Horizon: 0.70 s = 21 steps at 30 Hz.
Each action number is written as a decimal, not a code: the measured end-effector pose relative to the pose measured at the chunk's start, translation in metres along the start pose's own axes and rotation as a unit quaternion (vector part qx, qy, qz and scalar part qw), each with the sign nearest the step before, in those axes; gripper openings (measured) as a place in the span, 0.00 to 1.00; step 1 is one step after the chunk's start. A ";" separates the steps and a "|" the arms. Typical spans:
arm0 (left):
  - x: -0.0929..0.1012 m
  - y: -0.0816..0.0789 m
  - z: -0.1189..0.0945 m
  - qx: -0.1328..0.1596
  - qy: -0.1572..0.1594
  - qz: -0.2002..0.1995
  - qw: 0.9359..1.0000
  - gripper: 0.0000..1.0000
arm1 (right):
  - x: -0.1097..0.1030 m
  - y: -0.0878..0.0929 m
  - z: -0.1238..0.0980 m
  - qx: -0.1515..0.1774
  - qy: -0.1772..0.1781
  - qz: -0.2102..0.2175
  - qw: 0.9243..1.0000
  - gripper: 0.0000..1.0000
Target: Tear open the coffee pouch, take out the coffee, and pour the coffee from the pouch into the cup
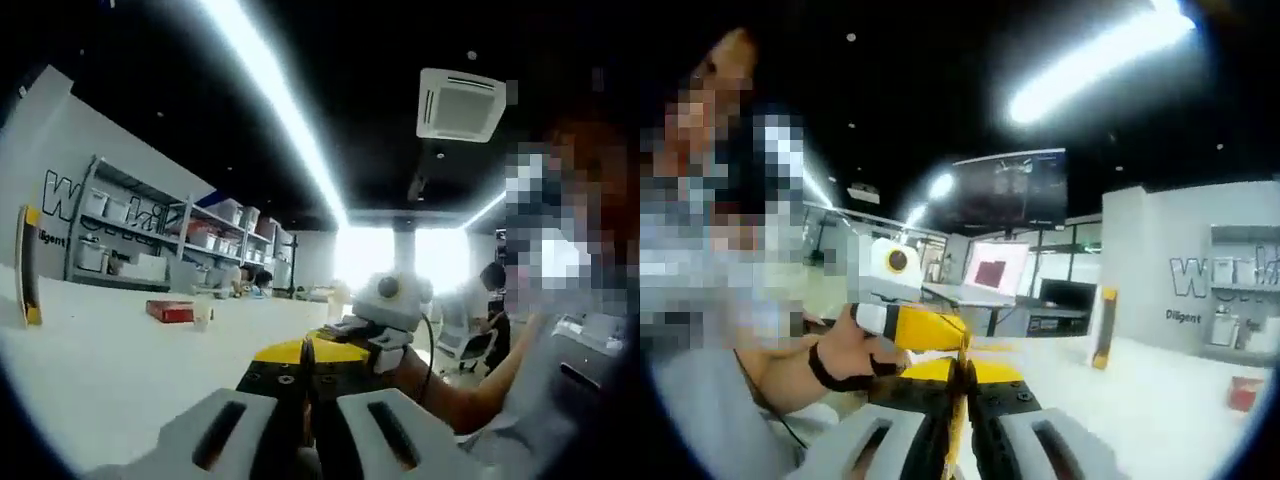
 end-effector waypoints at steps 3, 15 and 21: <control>0.002 0.001 -0.002 -0.022 0.007 0.014 1.000 0.02 | -0.003 0.001 0.001 -0.019 -0.008 0.000 1.000 0.04; -0.008 0.007 0.004 -0.026 -0.137 0.174 0.975 0.01 | 0.001 0.012 0.018 -0.055 0.141 -0.083 0.985 0.00; -0.012 0.010 0.004 -0.025 -0.167 0.190 0.967 0.01 | 0.003 0.019 0.023 -0.054 0.169 -0.089 0.980 0.00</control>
Point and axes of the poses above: the point that each gripper's makers call its tool centre point, and the gripper's own axes: z roughly forward along the fingers, x roughly to its right, y roughly out of its underside, the point moved 8 cm from there along -z, roughly backward along the fingers, and after that the axes turned 13 degrees about x, right-handed, at the moved point
